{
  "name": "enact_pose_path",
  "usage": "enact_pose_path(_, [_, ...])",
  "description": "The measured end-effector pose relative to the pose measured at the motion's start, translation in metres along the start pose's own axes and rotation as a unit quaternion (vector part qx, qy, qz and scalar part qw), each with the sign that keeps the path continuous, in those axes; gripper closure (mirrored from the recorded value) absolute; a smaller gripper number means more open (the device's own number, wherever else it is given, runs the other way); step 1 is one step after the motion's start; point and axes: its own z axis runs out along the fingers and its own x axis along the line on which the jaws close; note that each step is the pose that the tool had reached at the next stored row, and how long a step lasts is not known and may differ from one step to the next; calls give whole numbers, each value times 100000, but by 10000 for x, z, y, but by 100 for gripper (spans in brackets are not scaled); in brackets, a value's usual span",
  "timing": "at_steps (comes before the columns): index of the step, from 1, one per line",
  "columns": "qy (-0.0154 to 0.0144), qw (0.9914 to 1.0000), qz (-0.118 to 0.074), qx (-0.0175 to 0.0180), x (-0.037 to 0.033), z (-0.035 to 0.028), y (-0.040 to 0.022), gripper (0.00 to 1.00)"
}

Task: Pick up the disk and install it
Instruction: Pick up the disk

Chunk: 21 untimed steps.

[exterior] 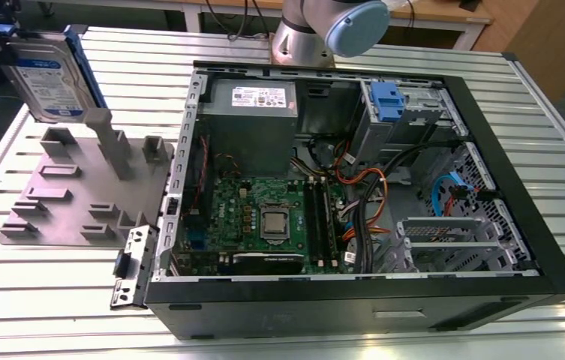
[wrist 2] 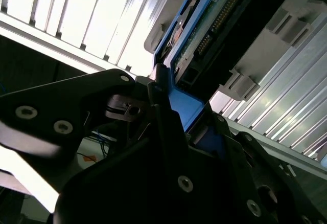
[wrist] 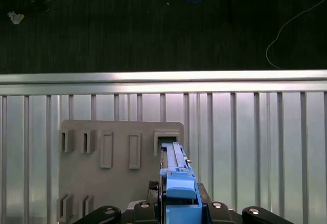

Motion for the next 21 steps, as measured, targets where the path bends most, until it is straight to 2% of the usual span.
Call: enact_pose_path(21, [1,100000,-19,0,2,-218,0,63])
